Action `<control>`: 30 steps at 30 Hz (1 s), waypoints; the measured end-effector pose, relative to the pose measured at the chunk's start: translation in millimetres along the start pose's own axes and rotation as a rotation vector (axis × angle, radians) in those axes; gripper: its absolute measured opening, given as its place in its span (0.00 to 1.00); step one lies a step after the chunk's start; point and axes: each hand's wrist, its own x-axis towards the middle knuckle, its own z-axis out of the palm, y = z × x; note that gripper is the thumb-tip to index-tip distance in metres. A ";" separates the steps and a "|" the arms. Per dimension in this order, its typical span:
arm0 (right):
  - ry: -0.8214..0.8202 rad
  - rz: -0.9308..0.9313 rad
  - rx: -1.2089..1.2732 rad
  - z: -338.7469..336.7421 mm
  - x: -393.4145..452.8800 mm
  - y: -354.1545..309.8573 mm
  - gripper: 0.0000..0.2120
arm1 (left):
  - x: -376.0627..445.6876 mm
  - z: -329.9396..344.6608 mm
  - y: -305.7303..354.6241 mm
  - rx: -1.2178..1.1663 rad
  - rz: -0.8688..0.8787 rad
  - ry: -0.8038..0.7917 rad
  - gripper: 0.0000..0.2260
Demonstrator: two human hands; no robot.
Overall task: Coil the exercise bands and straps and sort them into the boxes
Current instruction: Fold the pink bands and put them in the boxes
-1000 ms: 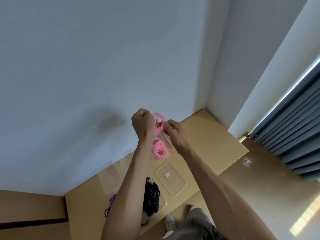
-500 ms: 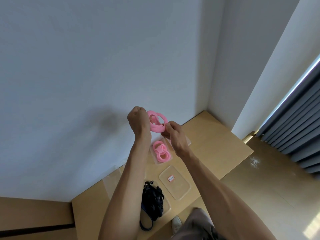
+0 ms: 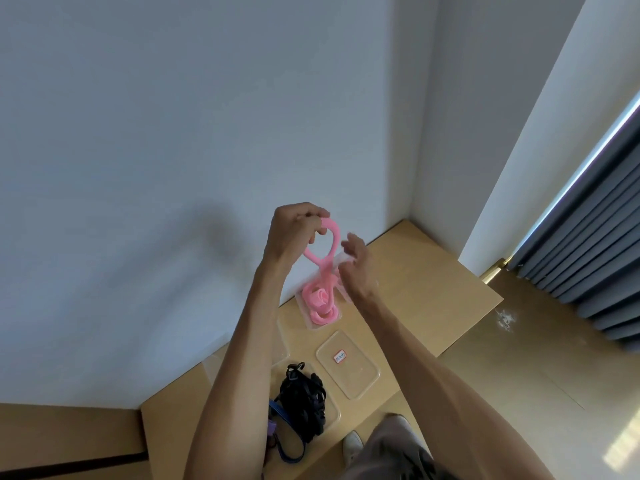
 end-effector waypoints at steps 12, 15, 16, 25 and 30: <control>-0.300 -0.004 0.317 -10.1 19.3 -39.3 0.09 | 5.5 17.3 -86.0 -0.075 -0.451 0.378 0.22; -0.324 0.067 0.345 -8.7 24.8 -35.0 0.11 | -21.6 38.8 -137.5 -0.256 -0.925 -0.053 0.32; -0.345 0.084 0.352 -8.4 25.8 -34.4 0.12 | -30.2 45.8 -150.3 -0.340 -0.970 -0.138 0.32; -0.347 0.141 0.393 -8.6 25.1 -22.4 0.12 | -33.1 73.7 -167.2 -0.933 -0.926 -0.193 0.18; -0.258 0.147 0.386 -17.3 26.4 -13.7 0.11 | -30.6 84.2 -160.7 -0.914 -0.887 -0.111 0.16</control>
